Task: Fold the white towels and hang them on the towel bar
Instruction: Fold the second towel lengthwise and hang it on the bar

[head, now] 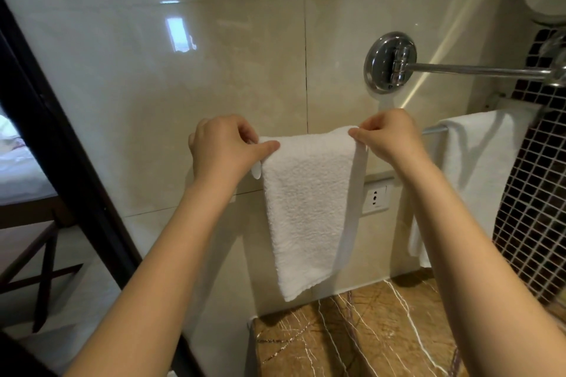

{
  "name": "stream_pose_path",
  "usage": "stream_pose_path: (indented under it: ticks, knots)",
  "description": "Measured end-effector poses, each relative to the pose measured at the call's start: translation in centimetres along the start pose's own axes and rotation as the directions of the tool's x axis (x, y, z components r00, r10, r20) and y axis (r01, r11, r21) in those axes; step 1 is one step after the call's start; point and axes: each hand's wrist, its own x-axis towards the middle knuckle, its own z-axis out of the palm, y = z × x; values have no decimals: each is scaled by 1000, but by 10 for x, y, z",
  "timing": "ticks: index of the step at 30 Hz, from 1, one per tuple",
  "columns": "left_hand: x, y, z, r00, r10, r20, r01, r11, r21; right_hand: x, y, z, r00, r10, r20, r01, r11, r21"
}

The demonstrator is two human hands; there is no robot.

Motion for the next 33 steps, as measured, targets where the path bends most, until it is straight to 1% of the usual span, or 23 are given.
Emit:
stream_pose_path:
  ticks: [2,3,6,8,13,15,17,18,19,20,21,22,23,24,25,26,28,29,31,33]
  knots:
    - [-2,-2,2,995,99,-22,-100,995,-15,-6,0,-2,995,-69,-78,70,998,9]
    - [-3,-3,3,987,159,-15,-160,987,-26,-9,0,-3,989,-122,-85,126,992,33]
    - [-8,-2,6,952,306,34,-304,952,-41,-18,-6,-6,942,-334,20,331,940,80]
    - [-13,-2,8,933,355,49,-355,935,-21,-22,-9,-6,903,-420,87,416,908,58]
    - [-25,-7,17,901,433,-28,-432,901,27,-25,-6,-1,841,-535,85,539,841,-44]
    - [-29,-8,20,893,446,-62,-442,895,64,-26,-2,1,833,-549,66,552,833,-42]
    - [-37,-8,25,877,458,-144,-447,889,101,-31,2,5,831,-556,3,556,831,0]
    - [-43,-8,28,863,455,-220,-442,890,108,-35,5,8,837,-543,-63,546,837,44]
    - [-52,-8,31,848,431,-309,-424,901,94,-41,8,12,854,-496,-158,514,850,112]
    - [-62,-9,34,839,374,-395,-390,920,42,-48,12,16,876,-404,-263,460,863,208]
    - [-73,-11,38,844,278,-459,-337,940,-50,-55,18,20,894,-281,-349,393,865,311]
    - [-81,-14,41,862,159,-482,-266,950,-162,-60,25,25,907,-150,-393,318,855,409]
    - [-88,-18,46,887,40,-459,-182,946,-270,-63,32,30,923,-32,-383,236,833,501]
    - [-92,-23,52,912,-53,-408,-101,932,-348,-63,40,34,944,56,-324,154,796,585]
    - [-94,-28,56,933,-114,-340,-33,916,-399,-63,46,38,967,101,-235,79,755,651]
    - [-95,-32,60,952,-151,-265,20,898,-439,-62,52,41,985,107,-135,16,724,690]
    - [-95,-34,66,979,-154,-136,65,860,-507,-62,59,47,999,42,19,-43,696,716]
    - [-94,-34,68,986,-136,-98,65,847,-528,-62,62,49,998,-3,66,-46,683,729]
    - [-93,-32,71,990,-132,-56,78,826,-558,-61,66,51,989,-88,117,-31,656,755]
    - [-91,-31,75,987,-153,-42,99,804,-587,-58,67,53,983,-128,131,-14,662,750]
